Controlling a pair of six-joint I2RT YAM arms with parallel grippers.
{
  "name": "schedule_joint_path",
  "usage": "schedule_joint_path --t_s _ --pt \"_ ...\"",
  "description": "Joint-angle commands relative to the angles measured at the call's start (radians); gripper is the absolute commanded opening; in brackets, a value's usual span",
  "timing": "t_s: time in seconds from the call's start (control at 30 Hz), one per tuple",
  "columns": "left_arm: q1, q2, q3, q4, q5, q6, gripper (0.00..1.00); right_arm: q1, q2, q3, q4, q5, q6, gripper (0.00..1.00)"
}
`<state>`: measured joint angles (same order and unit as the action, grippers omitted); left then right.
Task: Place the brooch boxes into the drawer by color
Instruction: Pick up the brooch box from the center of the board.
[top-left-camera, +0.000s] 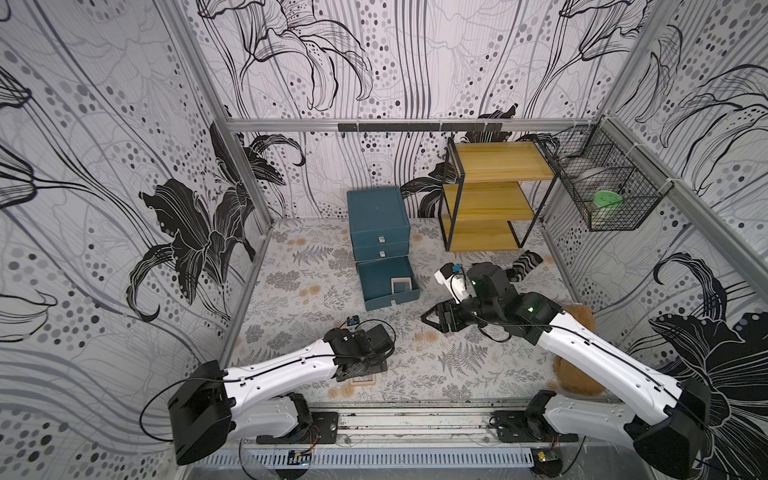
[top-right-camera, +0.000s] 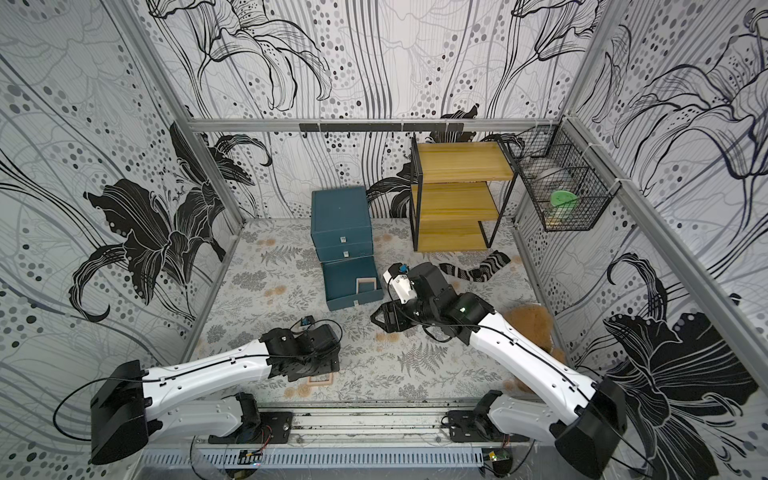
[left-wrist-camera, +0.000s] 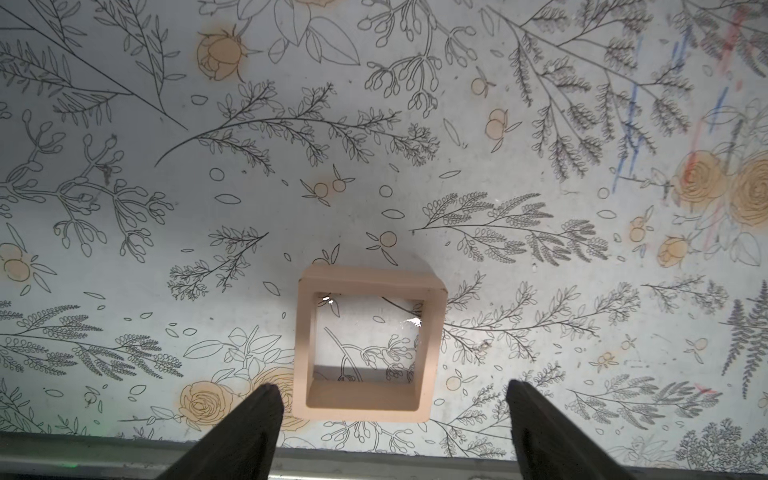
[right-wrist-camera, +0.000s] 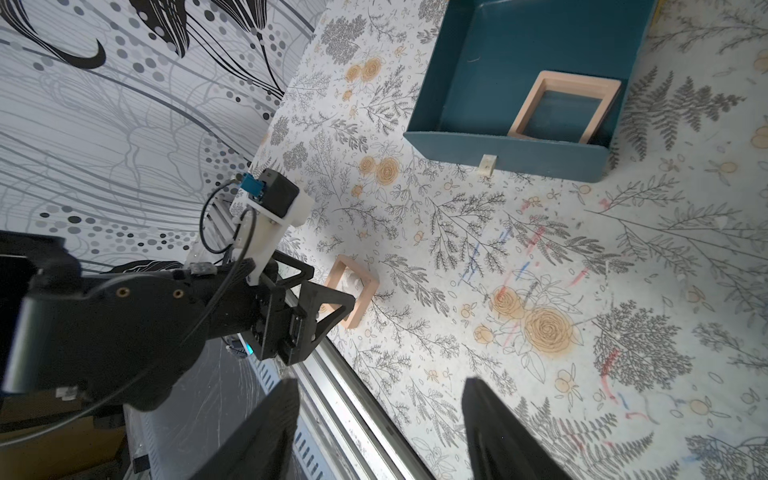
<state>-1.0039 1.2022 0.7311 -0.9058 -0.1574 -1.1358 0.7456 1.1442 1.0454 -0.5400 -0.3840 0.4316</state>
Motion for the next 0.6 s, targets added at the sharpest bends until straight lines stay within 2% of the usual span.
schedule_joint_path --t_s 0.0,0.57 --pt "-0.011 -0.001 -0.013 0.009 -0.018 -0.024 0.93 -0.003 -0.026 0.005 -0.022 -0.026 -0.01 0.68" --pt "-0.02 0.052 -0.098 0.103 -0.003 -0.007 0.9 -0.003 -0.016 -0.002 -0.008 -0.061 -0.002 0.69"
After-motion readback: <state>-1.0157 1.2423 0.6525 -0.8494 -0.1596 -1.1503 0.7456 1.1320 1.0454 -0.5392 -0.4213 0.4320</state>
